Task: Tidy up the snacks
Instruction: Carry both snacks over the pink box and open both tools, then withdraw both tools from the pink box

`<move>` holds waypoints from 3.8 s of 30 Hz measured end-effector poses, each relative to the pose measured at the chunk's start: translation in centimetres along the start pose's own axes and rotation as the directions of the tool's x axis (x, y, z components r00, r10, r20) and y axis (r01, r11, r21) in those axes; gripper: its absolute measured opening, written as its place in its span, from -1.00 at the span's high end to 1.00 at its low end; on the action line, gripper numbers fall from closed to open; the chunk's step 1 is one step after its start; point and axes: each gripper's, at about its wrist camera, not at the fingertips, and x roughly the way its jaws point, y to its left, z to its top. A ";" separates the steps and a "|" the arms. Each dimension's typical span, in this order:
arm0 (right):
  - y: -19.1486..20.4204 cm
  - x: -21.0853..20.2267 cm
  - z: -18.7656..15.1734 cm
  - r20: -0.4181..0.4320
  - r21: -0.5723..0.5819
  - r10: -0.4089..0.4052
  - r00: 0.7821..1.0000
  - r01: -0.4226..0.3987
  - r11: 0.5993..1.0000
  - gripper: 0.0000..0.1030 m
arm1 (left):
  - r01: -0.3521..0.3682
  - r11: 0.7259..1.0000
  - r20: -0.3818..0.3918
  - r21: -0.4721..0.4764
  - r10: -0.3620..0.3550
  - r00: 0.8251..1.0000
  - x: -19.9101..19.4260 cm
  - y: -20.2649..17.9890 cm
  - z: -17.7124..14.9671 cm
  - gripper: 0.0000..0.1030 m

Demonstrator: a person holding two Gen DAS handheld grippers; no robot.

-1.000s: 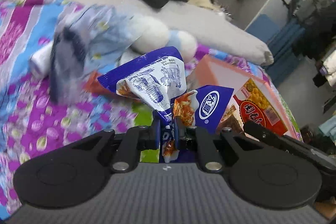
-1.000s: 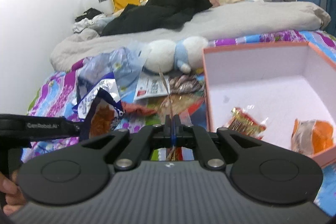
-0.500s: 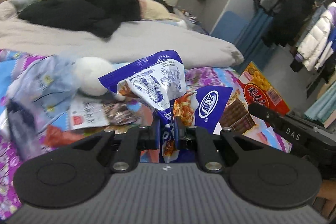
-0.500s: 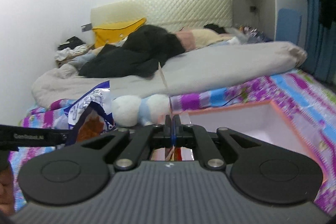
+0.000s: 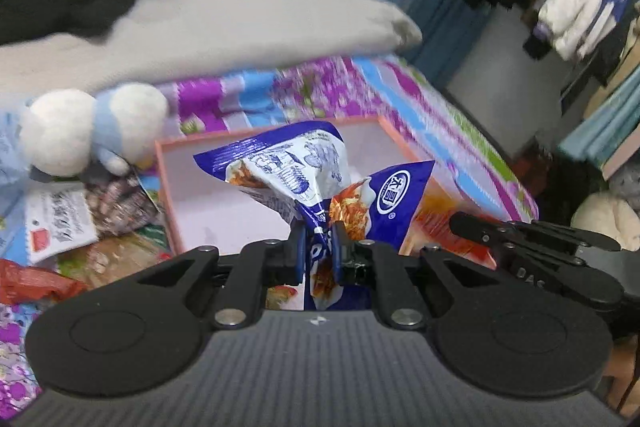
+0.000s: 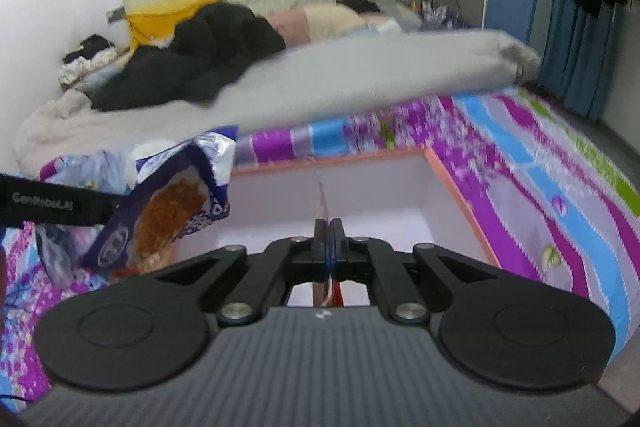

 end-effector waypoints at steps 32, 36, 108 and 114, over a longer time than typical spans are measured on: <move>-1.0 -2.5 -2.4 0.046 0.060 0.004 0.999 -0.007 0.998 0.27 | 0.018 1.000 0.103 -0.025 -0.016 0.995 -3.7 -0.4 -2.1 -0.36; 0.0 -4.7 -2.4 0.113 0.056 0.021 0.993 -0.027 0.998 0.27 | -0.021 1.000 0.172 0.006 0.020 0.985 -6.6 -0.3 -3.7 -0.36; 21.8 -2.9 -17.5 0.057 -0.221 0.126 0.990 -0.110 0.969 -0.40 | -0.335 0.910 0.144 -0.245 0.376 0.915 -12.6 19.7 -25.9 -0.50; 23.1 1.8 -16.0 0.037 -0.211 0.147 0.988 -0.136 0.968 -0.39 | -0.300 0.904 0.120 -0.304 0.349 0.929 -8.5 23.8 -22.9 -0.51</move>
